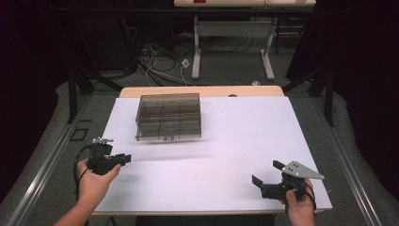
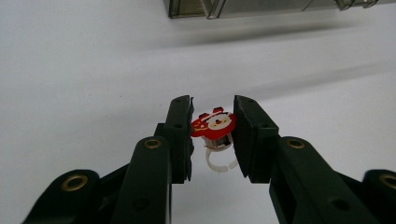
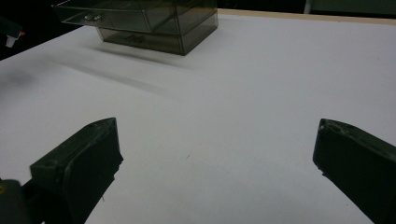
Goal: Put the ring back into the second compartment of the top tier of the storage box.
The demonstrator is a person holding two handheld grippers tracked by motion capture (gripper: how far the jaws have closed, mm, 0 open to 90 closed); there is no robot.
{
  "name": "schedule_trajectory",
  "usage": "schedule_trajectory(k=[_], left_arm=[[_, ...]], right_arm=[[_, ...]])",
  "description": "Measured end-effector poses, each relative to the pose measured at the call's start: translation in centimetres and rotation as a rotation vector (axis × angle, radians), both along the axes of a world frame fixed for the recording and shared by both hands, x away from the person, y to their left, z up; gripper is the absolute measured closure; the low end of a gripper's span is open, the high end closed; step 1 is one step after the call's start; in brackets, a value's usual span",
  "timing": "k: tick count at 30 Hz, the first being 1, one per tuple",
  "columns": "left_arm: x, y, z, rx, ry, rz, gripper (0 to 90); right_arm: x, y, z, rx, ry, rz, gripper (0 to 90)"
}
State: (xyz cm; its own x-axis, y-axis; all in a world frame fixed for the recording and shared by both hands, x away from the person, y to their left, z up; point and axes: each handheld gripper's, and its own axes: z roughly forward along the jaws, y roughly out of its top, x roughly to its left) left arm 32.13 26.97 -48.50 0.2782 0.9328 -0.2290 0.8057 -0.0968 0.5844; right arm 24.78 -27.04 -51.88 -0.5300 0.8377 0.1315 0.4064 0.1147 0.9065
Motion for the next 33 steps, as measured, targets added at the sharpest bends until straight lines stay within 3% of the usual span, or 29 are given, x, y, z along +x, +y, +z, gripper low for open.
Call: schedule_trajectory(k=[33], left_arm=[[-0.2,-0.6,3.5,-0.037,-0.107,0.0,68.4]], right_arm=[[0.0,-0.1,0.0,0.0,0.0,-0.002,0.4]])
